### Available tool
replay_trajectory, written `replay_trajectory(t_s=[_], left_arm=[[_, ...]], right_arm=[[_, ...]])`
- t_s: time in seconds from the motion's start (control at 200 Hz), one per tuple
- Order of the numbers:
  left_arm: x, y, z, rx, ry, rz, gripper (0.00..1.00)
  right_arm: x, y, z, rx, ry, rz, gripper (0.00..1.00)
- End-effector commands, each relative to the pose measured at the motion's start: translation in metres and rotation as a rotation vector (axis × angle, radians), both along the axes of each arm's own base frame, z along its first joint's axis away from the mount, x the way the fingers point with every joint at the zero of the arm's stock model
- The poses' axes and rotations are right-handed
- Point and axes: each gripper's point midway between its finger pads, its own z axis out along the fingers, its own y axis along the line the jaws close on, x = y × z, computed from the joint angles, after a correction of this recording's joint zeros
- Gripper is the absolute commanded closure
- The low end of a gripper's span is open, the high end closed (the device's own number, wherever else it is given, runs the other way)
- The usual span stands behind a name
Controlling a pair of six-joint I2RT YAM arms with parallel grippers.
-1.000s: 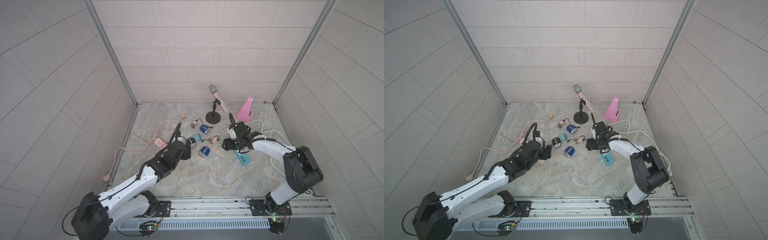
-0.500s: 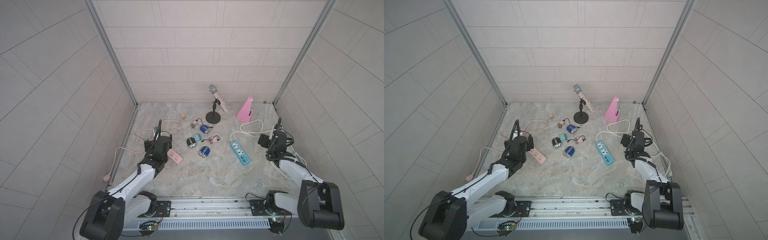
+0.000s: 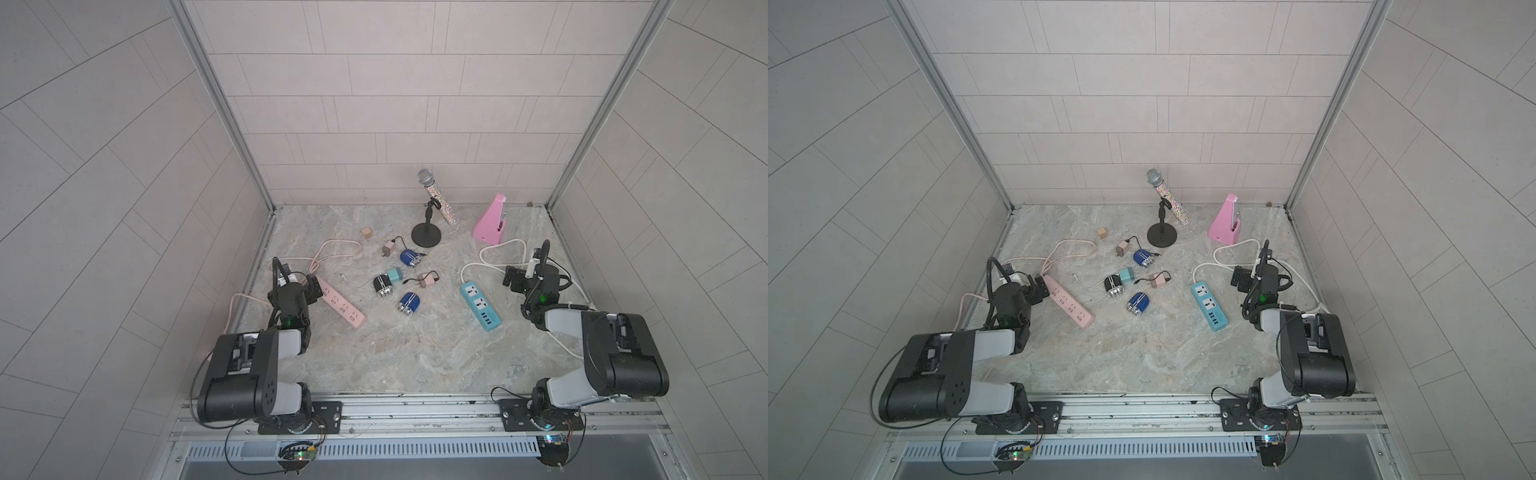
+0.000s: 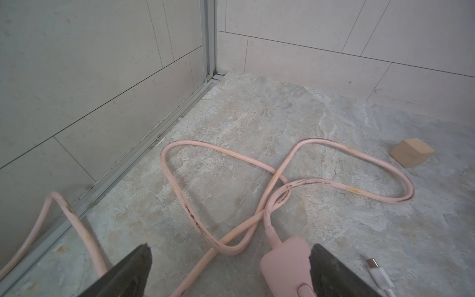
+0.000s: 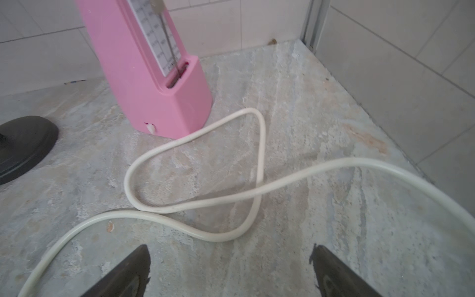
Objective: Unplug the electric shaver
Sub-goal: Reset both arms
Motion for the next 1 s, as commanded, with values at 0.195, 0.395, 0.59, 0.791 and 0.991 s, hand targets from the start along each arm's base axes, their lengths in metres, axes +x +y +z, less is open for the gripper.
replay_trajectory(t_s=[0.195, 0.395, 0.59, 0.791, 0.991], left_arm=[[0.028, -0.026, 0.007, -0.016, -0.068, -0.197, 0.0], [0.029, -0.034, 0.004, -0.005, -0.059, -0.23, 0.0], [0.029, -0.037, 0.002, -0.005, -0.047, -0.252, 0.0], [0.037, -0.039, 0.01, -0.001, -0.066, -0.268, 0.0], [0.048, -0.04, 0.001, 0.056, 0.034, -0.225, 0.0]], right_arm=[[0.002, 0.029, -0.004, -0.151, -0.076, 0.093, 0.01], [0.001, 0.03, -0.003, -0.163, -0.067, 0.092, 0.01], [0.002, 0.029, -0.003, -0.161, -0.074, 0.087, 0.01], [0.001, 0.029, -0.003, -0.16, -0.078, 0.086, 0.01], [0.002, 0.029, -0.003, -0.159, -0.072, 0.086, 0.01]])
